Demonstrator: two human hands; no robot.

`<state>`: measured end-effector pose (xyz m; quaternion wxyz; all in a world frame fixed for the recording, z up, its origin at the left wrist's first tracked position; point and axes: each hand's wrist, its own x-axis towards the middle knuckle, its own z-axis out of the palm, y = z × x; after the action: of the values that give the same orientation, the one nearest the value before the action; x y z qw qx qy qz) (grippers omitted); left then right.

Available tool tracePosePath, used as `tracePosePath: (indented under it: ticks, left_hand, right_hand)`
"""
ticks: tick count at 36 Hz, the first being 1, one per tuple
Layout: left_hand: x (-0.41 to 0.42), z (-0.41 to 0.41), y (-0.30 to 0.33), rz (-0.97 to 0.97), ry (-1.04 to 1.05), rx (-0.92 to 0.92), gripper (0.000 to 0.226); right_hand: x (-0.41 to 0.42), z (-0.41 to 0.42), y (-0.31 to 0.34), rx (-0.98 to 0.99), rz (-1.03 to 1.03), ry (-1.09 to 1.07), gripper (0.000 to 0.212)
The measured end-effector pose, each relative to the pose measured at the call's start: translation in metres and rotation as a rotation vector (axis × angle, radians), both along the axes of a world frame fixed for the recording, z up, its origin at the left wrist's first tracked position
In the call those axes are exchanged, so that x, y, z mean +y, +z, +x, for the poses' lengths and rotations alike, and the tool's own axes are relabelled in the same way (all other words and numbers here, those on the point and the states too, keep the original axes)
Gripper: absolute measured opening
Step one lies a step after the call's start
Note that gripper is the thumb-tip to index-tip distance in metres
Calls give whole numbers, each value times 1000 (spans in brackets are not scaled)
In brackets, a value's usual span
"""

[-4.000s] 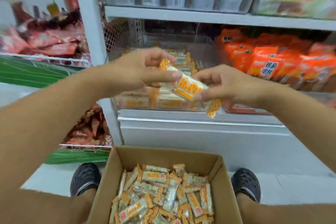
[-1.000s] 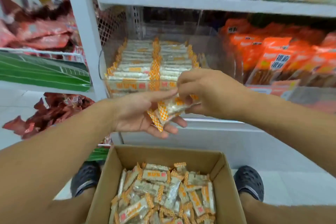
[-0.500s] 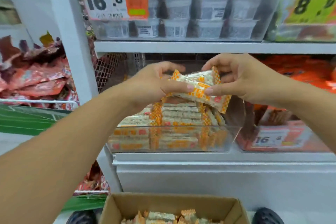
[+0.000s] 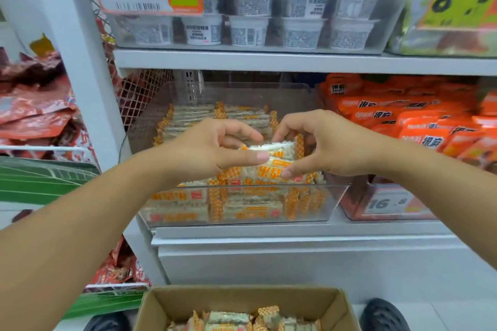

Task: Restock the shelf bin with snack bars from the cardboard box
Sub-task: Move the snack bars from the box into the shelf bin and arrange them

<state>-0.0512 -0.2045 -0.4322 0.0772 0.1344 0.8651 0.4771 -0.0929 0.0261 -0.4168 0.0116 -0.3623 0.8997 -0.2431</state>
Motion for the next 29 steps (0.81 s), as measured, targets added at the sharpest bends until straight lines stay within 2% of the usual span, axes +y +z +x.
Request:
tracePosePath:
  ticks: [5,8,11,14,18,20,23,25,29]
  left_hand:
    - [3,-5,3,-25,105,-16,39]
    - [-6,-10,-1,-189,16,107,20]
    - [-17,-20,-9,-410,-22,221,44]
    - [-18,-27,-12,-462,1,228,49]
    - [-16,-32,-14,-472,-17,269,54]
    - [-17,-33,-14,-455,-32,266,42]
    - [-19,-34,-14,-397,-42,218,38]
    - [-20,-33,-13,-328,-59,180,28]
    - [-26,-30,-12,-229,-99,139,40]
  right_hand:
    - [5,-1,-1,-88,82,-35,36]
    - [7,-1,2,-104,104,-13,33]
    - [7,-3,4,-116,116,10,35]
    - [5,-6,5,-88,134,-2,37]
    - [0,-7,10,-17,238,26,34]
    - [-2,-8,12,31,274,58,30]
    - [-6,-5,17,56,276,86,27]
    - [-6,-3,21,43,270,104,25]
    - [-6,-5,22,7,270,143,19]
